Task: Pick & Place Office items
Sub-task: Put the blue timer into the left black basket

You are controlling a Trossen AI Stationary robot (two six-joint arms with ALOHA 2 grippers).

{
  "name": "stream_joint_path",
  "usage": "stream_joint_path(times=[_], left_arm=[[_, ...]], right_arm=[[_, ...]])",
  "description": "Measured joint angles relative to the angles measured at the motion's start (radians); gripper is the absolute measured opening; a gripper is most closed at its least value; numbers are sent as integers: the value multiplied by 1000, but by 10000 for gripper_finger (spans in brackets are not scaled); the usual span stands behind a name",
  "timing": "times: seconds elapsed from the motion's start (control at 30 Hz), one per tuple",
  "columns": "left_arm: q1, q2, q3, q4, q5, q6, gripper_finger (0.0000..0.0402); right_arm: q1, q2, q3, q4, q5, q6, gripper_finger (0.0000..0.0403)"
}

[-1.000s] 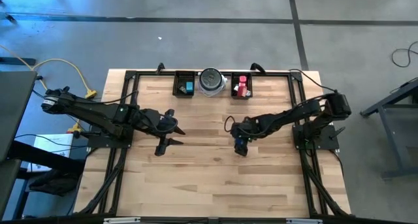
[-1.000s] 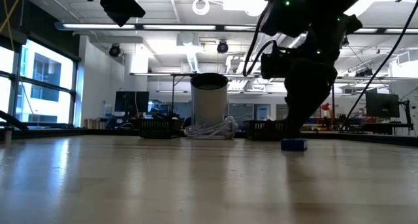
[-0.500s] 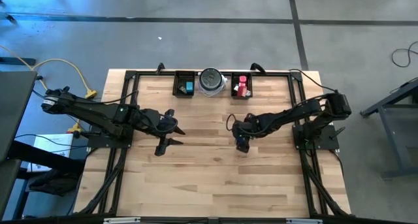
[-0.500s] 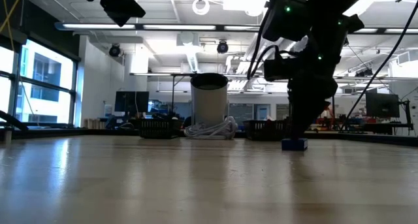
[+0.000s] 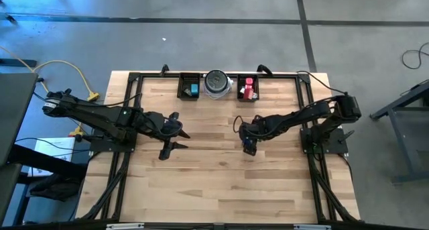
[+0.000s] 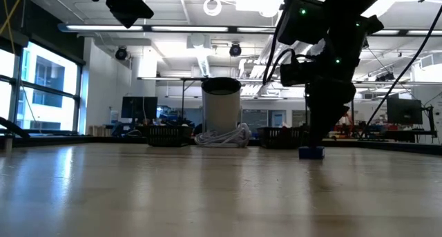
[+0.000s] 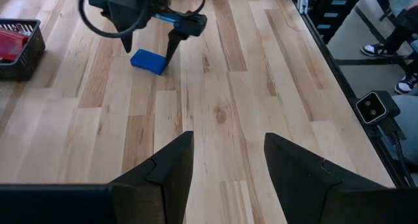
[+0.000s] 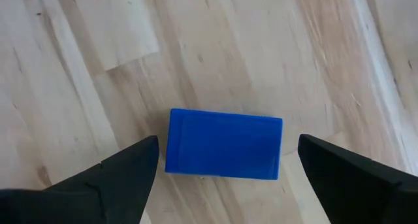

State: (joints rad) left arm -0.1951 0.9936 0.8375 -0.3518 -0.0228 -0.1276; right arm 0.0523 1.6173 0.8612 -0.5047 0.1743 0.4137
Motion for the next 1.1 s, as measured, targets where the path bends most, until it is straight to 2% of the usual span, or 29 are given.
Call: stream_joint_path(times=[0.3, 0.5, 0.73, 0.93, 1.1], left_arm=[[0, 0, 0, -1, 0, 0, 181], [0, 0, -1, -1, 0, 0, 181], [0, 3, -2, -2, 0, 0, 181], [0, 3, -2, -3, 0, 0, 181], [0, 3, -2, -3, 0, -1, 181]], right_arm=[[-56, 10, 0, 26, -46, 1, 355], [-56, 28, 0, 34, -86, 8, 355], [-54, 123, 7, 37, -114, 25, 355], [-55, 116, 4, 42, -113, 28, 354], [-55, 113, 3, 43, -114, 31, 327]])
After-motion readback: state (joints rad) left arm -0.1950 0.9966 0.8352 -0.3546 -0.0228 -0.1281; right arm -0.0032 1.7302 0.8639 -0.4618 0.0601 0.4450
